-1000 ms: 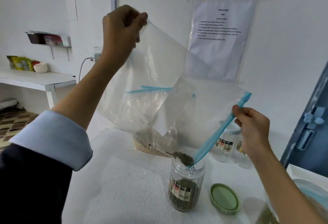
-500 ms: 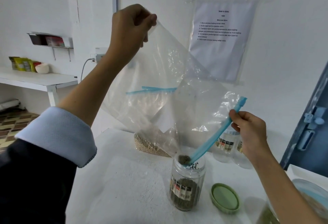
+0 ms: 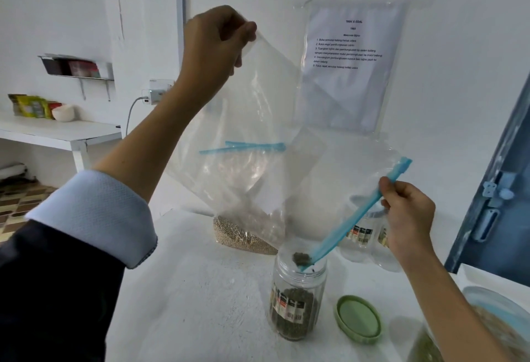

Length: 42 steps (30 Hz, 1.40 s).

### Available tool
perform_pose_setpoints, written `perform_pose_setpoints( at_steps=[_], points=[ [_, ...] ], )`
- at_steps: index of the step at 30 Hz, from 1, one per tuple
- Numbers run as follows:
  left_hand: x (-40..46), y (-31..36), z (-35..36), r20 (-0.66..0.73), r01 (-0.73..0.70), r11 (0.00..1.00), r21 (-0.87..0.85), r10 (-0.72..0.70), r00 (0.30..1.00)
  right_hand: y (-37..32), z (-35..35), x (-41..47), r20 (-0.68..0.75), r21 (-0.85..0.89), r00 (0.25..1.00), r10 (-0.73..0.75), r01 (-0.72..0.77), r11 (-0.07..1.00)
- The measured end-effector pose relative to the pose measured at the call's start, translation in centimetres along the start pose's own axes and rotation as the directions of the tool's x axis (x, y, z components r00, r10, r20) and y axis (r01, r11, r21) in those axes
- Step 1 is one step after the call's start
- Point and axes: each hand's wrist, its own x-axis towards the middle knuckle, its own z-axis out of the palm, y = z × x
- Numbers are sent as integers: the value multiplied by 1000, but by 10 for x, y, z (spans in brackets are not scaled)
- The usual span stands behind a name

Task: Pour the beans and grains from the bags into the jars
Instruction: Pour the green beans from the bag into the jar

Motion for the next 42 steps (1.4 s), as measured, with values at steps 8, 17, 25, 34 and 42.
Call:
perform_pose_setpoints(
  at_steps=[8,17,25,34,42],
  points=[
    [3,8,9,33,-9,1000,22,8,999,5,-2,1,84,-42,995,50,-47,998],
    [2,20,23,47,-12,1000,16,12,999,18,-11,4,28,8,998,61,-61,998],
    [5,35,30,190,4,998,64,-17,982,21,-23,12,135,4,983,123,-125,992],
    [4,43,25,242,-12,991,132,-20,970,28,-25,18,147,47,981,122,-131,990],
    [3,44,24,262,-5,988,151,-35,964,34,-22,16,205,61,964,168,-184,981]
  ],
)
